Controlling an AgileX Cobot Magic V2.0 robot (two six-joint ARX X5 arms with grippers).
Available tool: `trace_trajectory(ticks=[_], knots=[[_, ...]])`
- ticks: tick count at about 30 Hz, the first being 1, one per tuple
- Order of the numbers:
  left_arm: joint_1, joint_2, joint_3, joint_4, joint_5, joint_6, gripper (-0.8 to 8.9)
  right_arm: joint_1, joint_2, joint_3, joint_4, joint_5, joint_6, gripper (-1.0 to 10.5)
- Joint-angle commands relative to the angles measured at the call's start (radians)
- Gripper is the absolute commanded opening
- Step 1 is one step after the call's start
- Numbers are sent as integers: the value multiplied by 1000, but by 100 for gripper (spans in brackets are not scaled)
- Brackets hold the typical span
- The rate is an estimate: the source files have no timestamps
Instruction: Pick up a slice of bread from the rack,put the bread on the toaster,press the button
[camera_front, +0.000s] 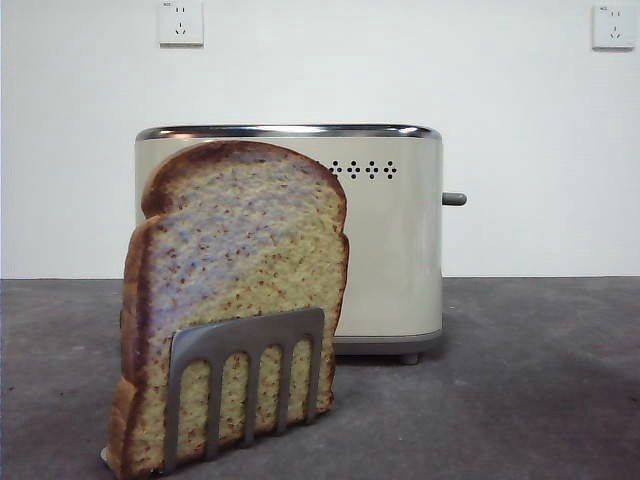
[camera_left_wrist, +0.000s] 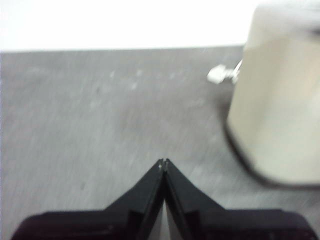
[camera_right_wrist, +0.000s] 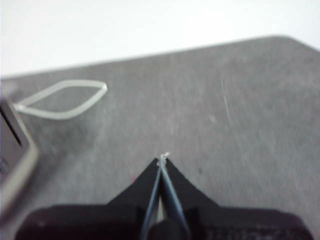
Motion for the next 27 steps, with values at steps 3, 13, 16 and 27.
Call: trace_trajectory(ticks=[3, 13, 16, 27], knots=[[-73, 27, 89, -1, 24, -35, -5, 0, 0, 98, 3, 0, 28, -8], [-315, 209, 275, -95, 52, -28, -5, 0, 39, 329, -158, -41, 58, -8], [-387, 289, 354, -161, 54, -11, -5, 0, 74, 406, -245, -79, 58, -7], [-534, 716, 800, -618, 188, 14, -5, 0, 242, 643, -552, -109, 60, -3]])
